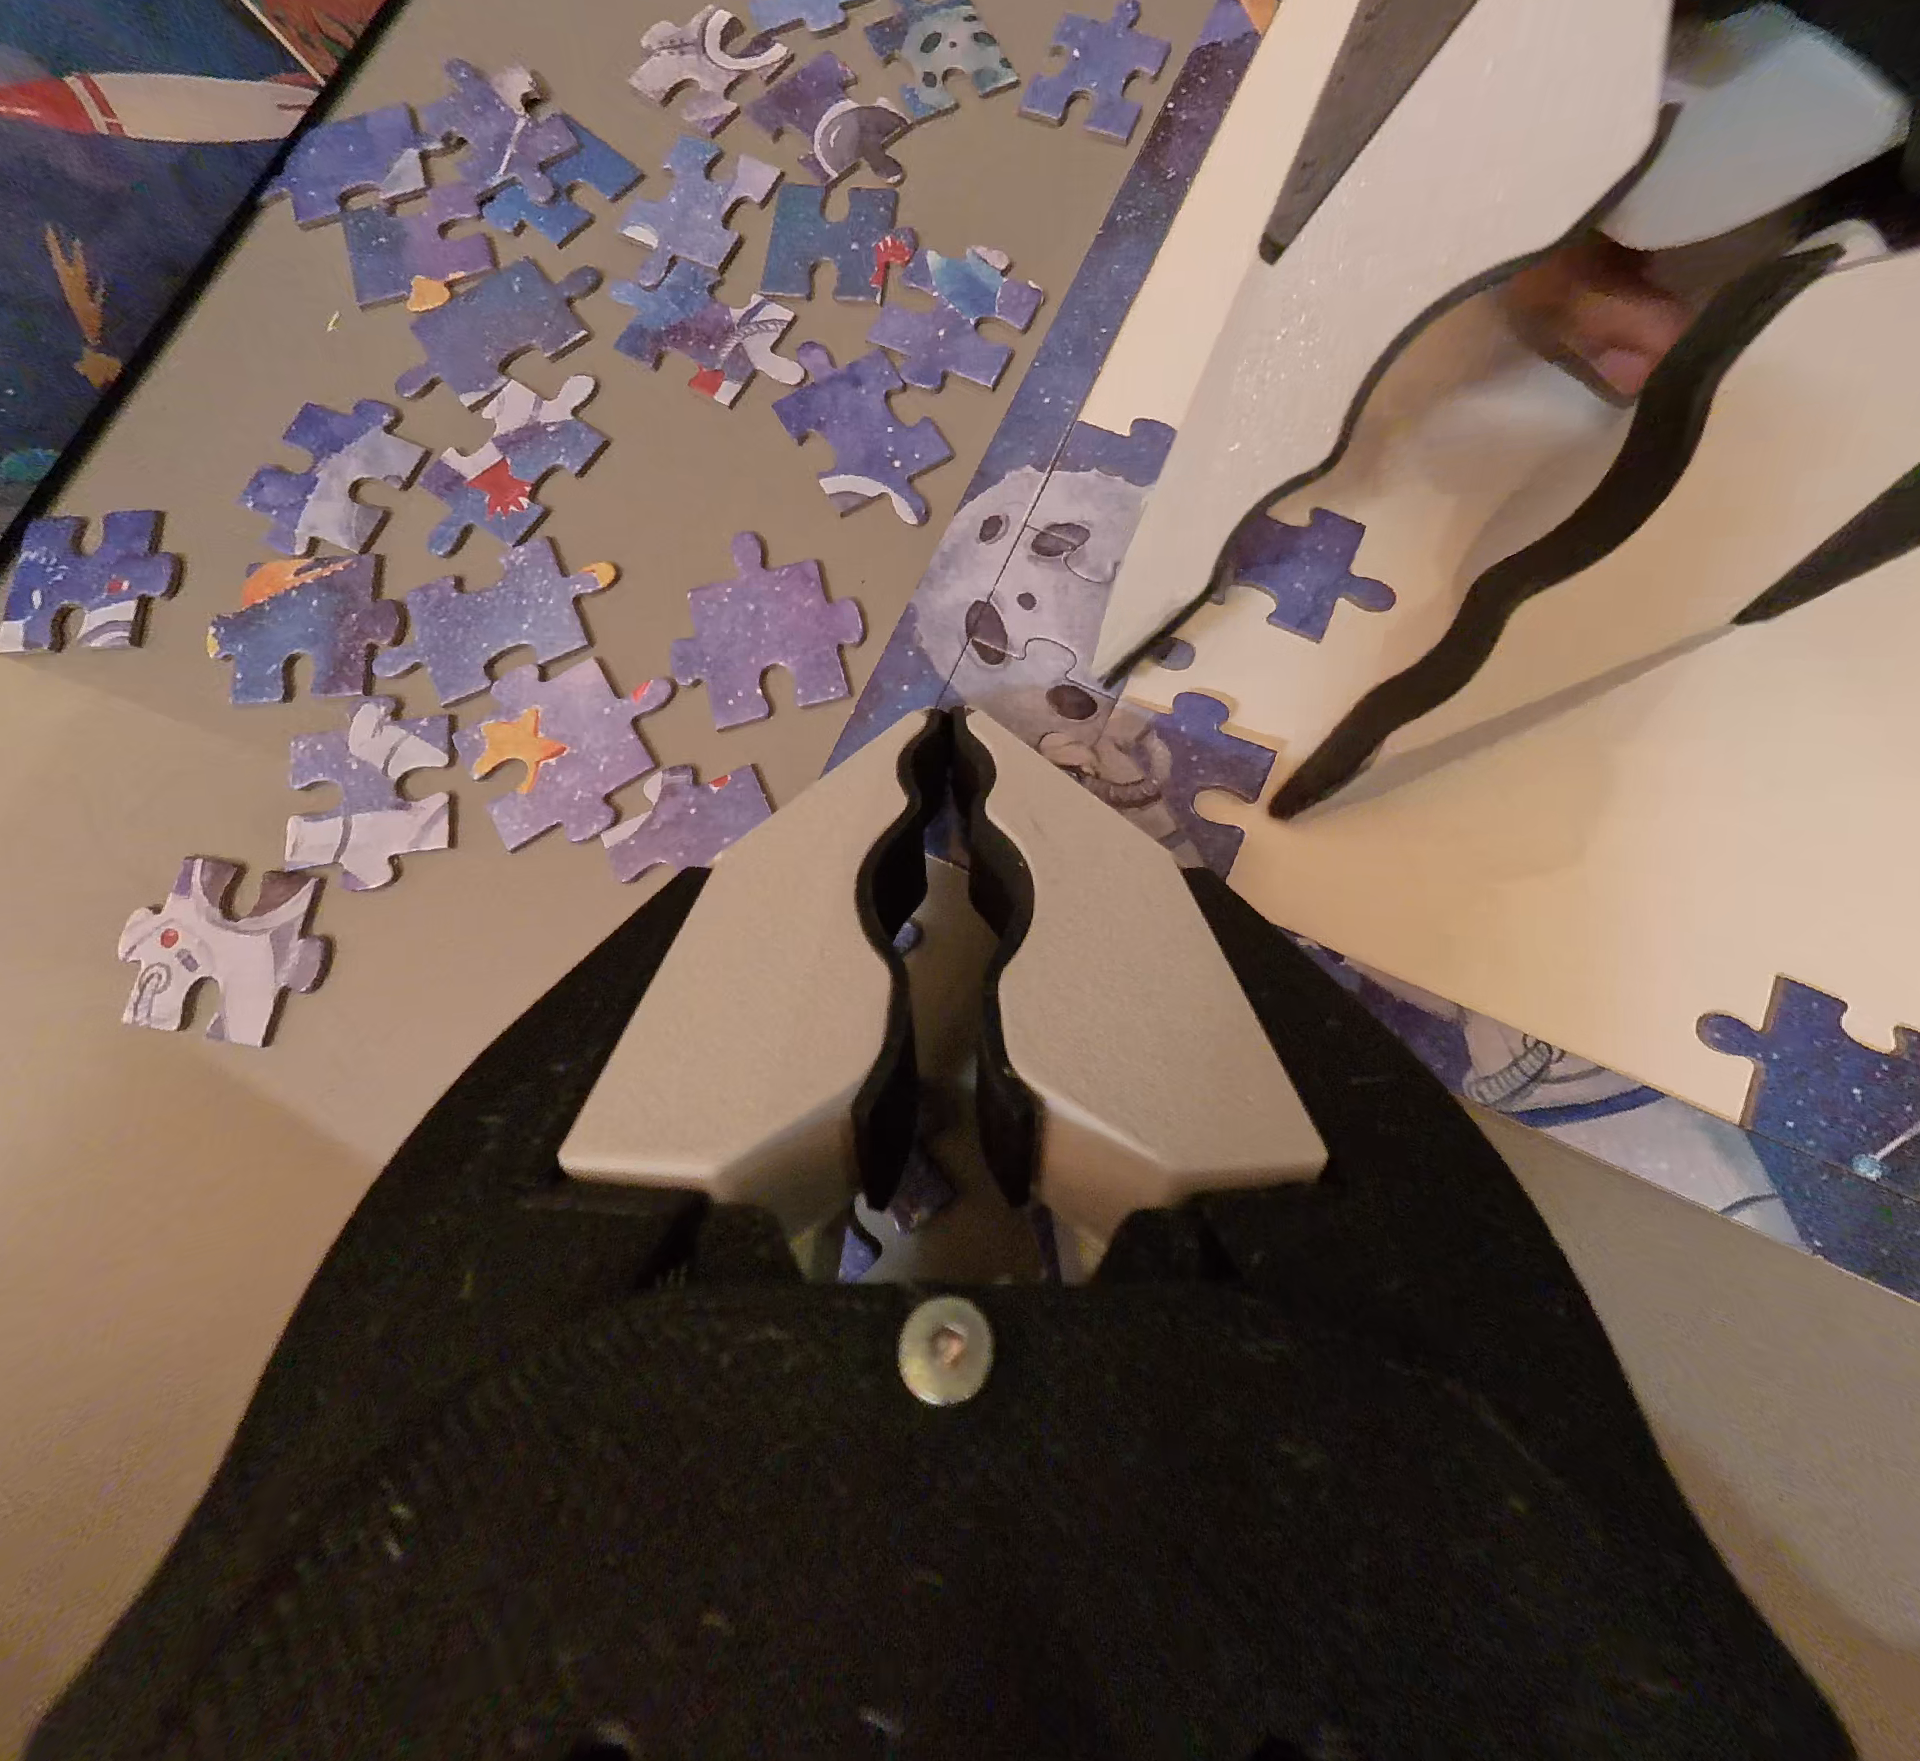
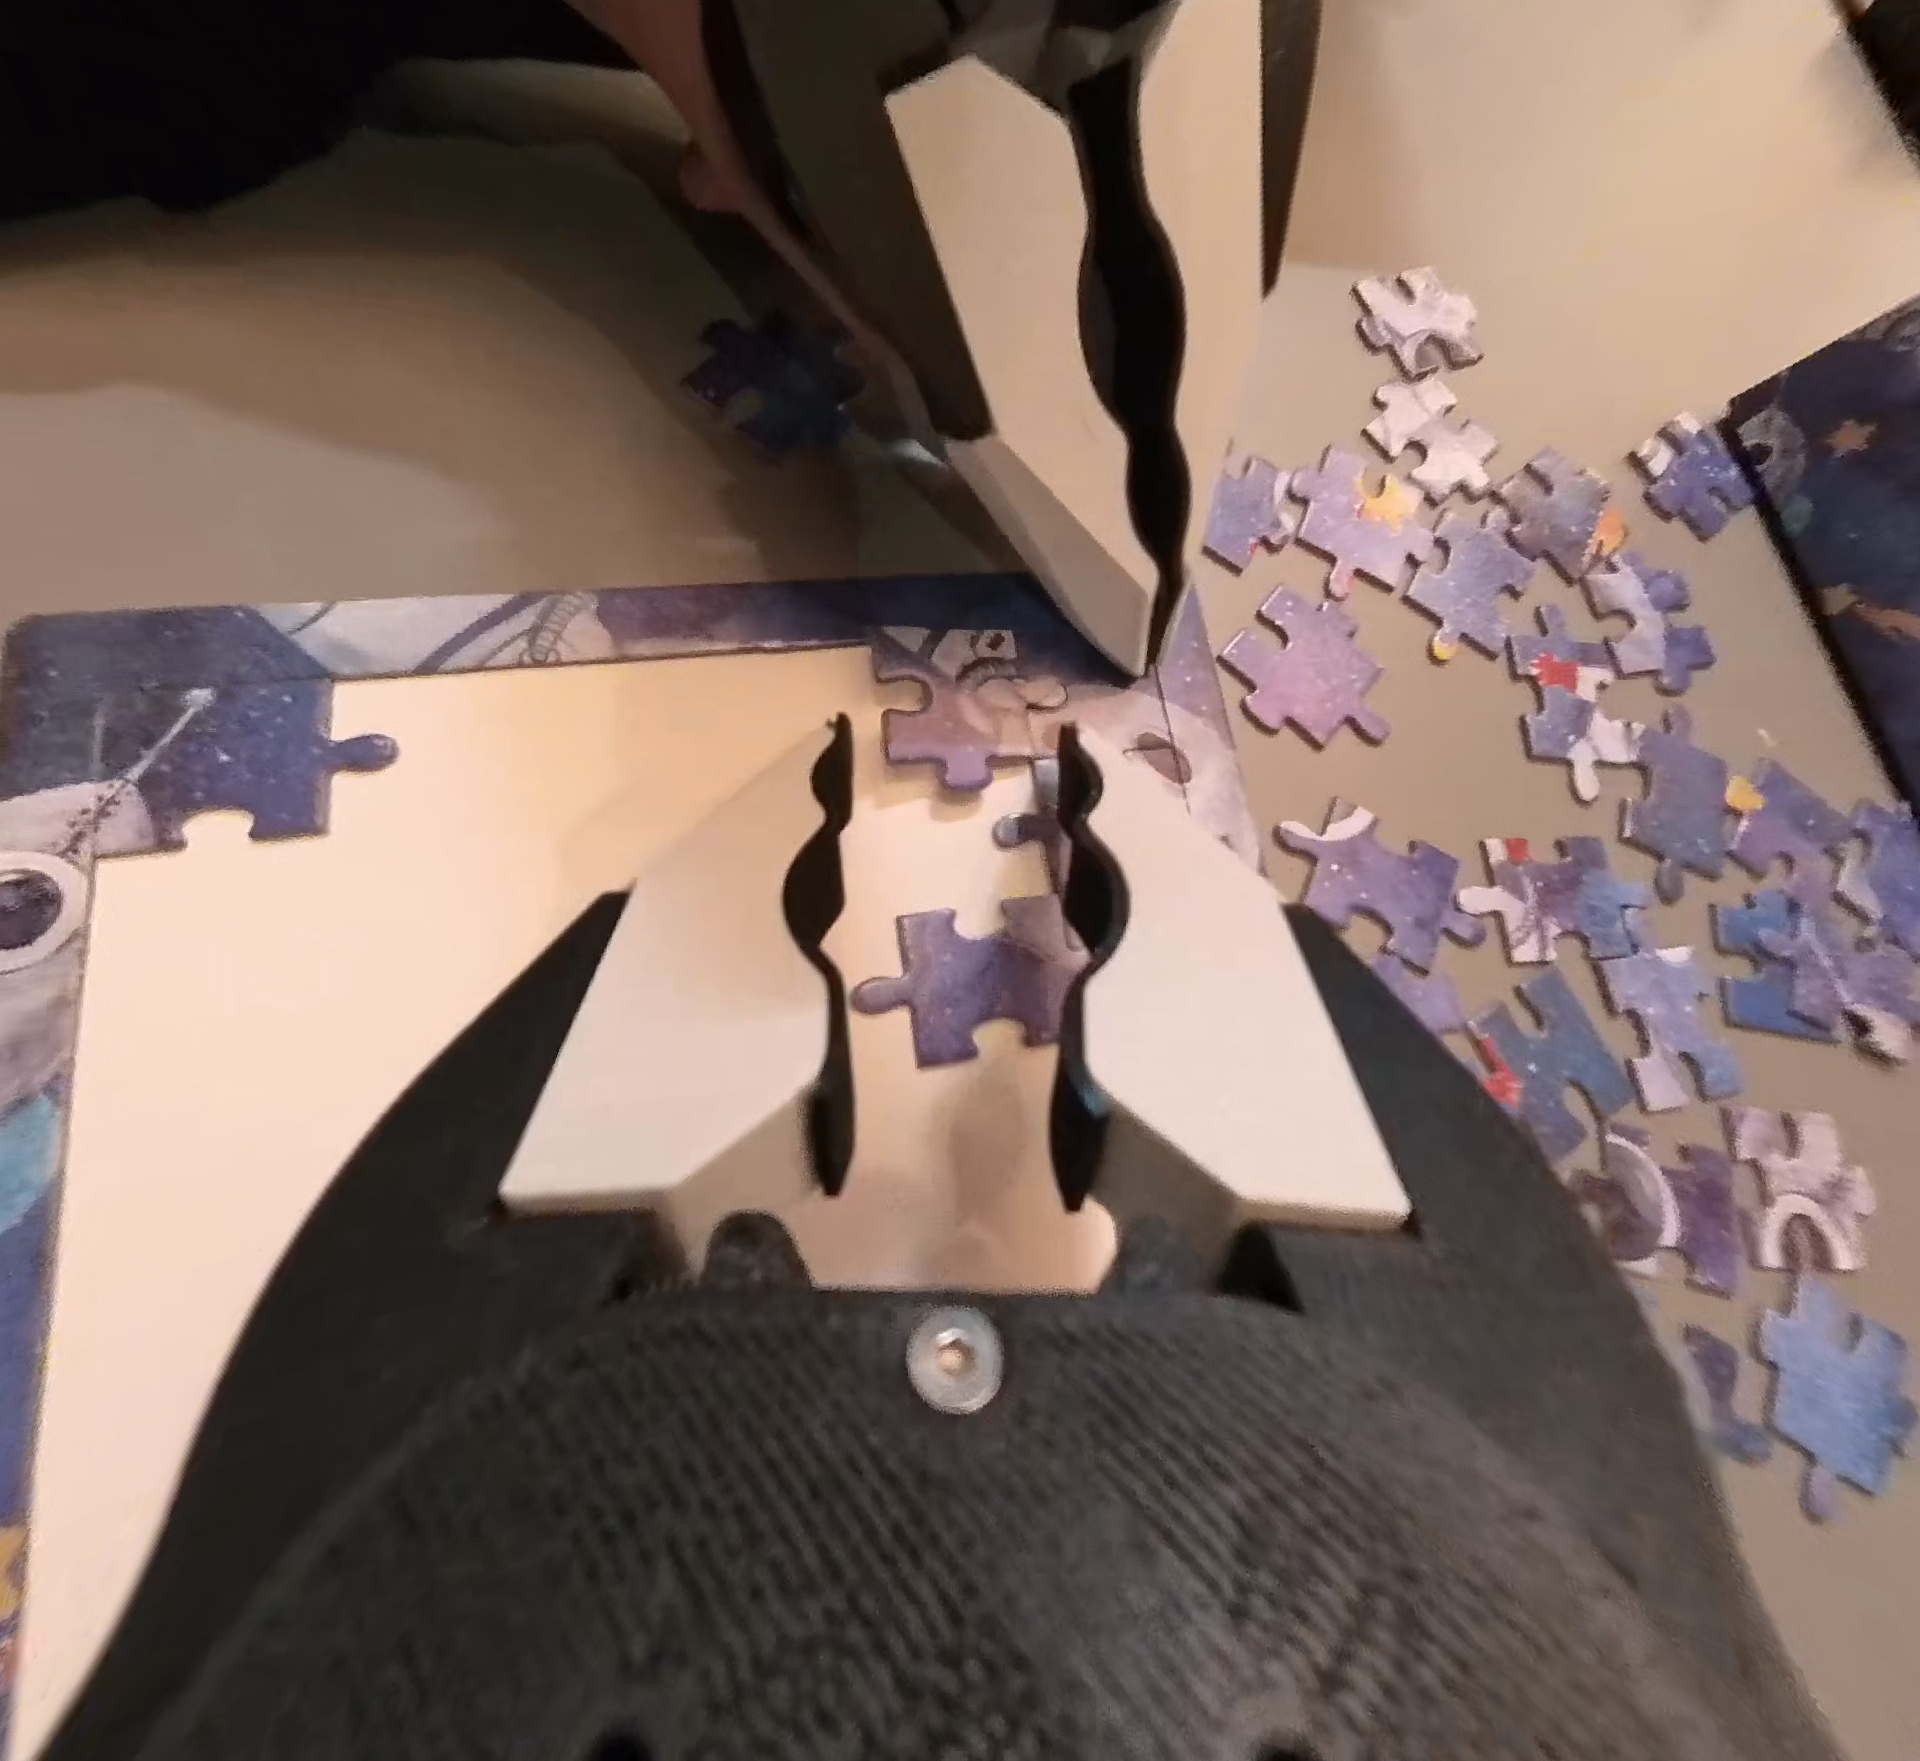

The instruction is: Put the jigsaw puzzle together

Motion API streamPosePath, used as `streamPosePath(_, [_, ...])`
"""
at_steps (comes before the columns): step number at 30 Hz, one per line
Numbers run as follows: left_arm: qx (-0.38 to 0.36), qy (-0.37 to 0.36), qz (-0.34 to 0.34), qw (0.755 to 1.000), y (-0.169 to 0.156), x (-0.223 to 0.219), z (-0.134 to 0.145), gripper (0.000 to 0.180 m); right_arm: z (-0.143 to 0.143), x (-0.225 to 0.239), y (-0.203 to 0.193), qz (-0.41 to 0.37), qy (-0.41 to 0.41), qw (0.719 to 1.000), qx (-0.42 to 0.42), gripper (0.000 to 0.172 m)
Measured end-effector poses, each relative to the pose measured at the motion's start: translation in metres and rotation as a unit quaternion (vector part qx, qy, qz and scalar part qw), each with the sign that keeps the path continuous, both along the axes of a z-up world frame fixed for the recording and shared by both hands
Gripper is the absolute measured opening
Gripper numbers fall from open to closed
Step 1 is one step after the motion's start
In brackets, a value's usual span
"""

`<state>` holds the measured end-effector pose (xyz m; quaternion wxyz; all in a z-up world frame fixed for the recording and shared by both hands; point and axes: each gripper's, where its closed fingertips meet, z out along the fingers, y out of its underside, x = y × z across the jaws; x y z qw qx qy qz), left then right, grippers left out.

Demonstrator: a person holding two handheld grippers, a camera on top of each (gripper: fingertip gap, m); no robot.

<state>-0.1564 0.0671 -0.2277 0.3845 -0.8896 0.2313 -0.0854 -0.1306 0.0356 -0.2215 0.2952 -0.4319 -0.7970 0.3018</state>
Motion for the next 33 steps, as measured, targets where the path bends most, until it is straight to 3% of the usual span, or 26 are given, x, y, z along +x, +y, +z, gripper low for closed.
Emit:
streamPosePath(5, [0.0, 0.001, 0.0, 1.0, 0.0, 0.0, 0.0, 0.0, 0.008, -0.001, -0.003, 0.023, 0.044, 0.995, 0.086, 0.023])
streamPosePath(9, [0.0, 0.001, 0.002, 1.0, 0.0, -0.001, 0.0, 0.0, 0.023, -0.005, -0.001, 0.024, 0.096, 0.985, 0.143, 0.0])
streamPosePath(17, [-0.001, 0.0, 0.004, 1.0, 0.001, -0.001, 0.0, 0.0, 0.027, -0.005, 0.003, 0.016, 0.108, 0.982, 0.153, 0.0])
streamPosePath(21, [-0.001, -0.002, 0.007, 1.0, 0.001, -0.002, 0.0, 0.0, 0.049, -0.001, 0.009, 0.004, 0.151, 0.978, 0.146, 0.0])
streamPosePath(28, [-0.002, -0.003, 0.007, 1.0, 0.001, -0.002, 0.0, 0.0, 0.098, 0.033, 0.076, -0.09, 0.225, 0.963, 0.118, 0.0])
streamPosePath(33, [-0.003, -0.005, 0.007, 1.0, 0.001, -0.002, 0.0, 0.0, 0.112, 0.083, 0.122, -0.144, 0.258, 0.954, 0.054, 0.0])
